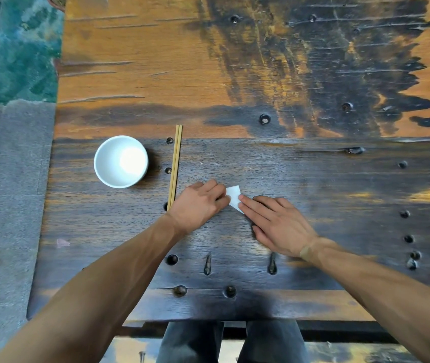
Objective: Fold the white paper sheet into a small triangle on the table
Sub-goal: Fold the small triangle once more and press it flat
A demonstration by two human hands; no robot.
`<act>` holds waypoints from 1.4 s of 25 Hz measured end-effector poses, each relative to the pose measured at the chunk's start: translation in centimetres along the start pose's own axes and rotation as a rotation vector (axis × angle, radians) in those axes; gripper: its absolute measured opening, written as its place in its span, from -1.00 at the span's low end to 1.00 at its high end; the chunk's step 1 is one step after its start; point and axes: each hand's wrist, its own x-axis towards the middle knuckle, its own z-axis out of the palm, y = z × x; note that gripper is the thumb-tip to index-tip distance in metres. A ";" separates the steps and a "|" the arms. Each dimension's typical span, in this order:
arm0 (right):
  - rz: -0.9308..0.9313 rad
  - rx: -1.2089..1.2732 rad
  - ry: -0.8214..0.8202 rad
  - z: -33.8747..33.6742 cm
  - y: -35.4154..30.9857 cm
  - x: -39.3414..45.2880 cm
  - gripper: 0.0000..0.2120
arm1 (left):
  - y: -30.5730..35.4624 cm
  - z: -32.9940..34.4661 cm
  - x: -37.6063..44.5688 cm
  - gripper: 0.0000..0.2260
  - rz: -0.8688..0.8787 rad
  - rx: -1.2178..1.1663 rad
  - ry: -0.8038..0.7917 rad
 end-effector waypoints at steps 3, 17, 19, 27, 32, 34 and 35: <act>0.077 0.033 -0.038 -0.5 0.0 1.8 -0.45 | 0.6 0.1 -0.9 -0.75 -0.052 -0.033 0.017; 0.114 -0.019 -0.338 -0.6 -0.2 2.6 -0.33 | 5.4 0.5 -3.2 -0.41 -0.374 -0.045 -0.230; 0.136 -0.015 -0.343 -0.6 -0.5 2.5 -0.33 | 5.4 0.5 -3.3 -0.39 -0.362 -0.034 -0.266; 0.176 -0.038 -0.379 0.0 -1.2 2.5 -0.29 | 5.9 0.3 -2.8 -0.37 -0.360 -0.056 -0.350; 0.175 -0.059 -0.387 0.1 -1.2 2.4 -0.29 | 7.1 0.5 -2.4 -0.31 -0.458 -0.132 -0.342; 0.177 -0.056 -0.384 0.1 -1.1 2.4 -0.29 | 6.9 0.4 -2.3 -0.29 -0.484 -0.153 -0.365; 0.177 -0.052 -0.387 0.1 -1.1 2.4 -0.29 | 6.8 0.4 -2.3 -0.29 -0.502 -0.161 -0.375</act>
